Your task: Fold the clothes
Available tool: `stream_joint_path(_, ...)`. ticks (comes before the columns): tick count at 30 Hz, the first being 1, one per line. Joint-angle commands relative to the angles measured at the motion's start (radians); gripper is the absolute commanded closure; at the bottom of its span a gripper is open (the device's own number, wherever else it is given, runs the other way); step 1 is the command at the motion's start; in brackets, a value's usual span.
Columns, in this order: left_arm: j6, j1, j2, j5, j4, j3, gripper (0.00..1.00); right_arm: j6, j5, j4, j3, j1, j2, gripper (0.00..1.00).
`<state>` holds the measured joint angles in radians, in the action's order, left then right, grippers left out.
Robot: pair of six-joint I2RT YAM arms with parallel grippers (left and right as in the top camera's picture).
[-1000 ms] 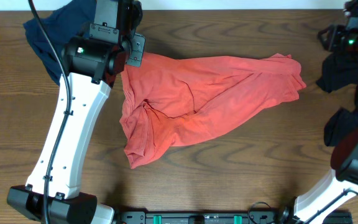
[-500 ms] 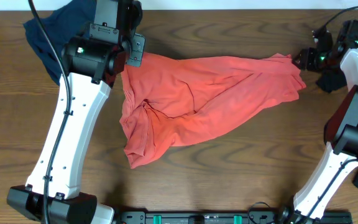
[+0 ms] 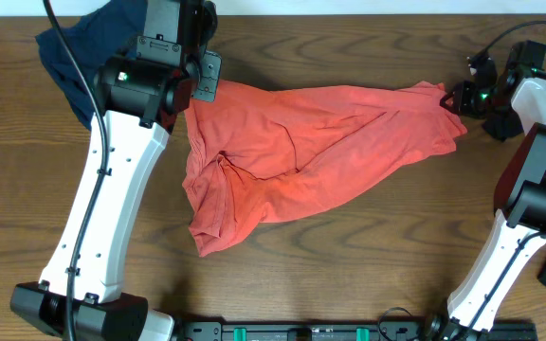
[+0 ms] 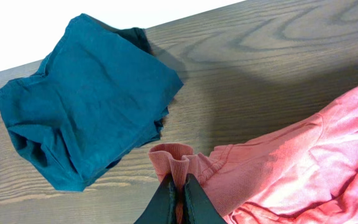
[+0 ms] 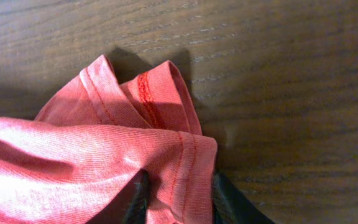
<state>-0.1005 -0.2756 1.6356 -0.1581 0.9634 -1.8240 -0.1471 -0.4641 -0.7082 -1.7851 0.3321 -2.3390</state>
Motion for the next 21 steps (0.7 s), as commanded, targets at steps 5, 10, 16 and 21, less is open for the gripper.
stream_joint_path(5, 0.013, 0.005, -0.008, -0.014, 0.002, -0.013, 0.94, 0.021, -0.019, -0.014, -0.002, -0.003, -0.008, 0.99)
stream_joint_path(10, 0.013, 0.005, -0.008, -0.014, 0.001, -0.013, 0.94, 0.027, -0.004, -0.014, -0.026, 0.008, 0.036, 0.99)
stream_joint_path(16, 0.013, 0.005, -0.008, -0.014, 0.001, -0.013, 0.94, 0.027, 0.018, -0.037, -0.079, 0.028, 0.126, 0.98)
stream_joint_path(21, 0.013, 0.005, -0.008, -0.007, 0.003, -0.013, 0.94, 0.026, 0.050, -0.061, -0.080, 0.027, 0.146, 0.90)
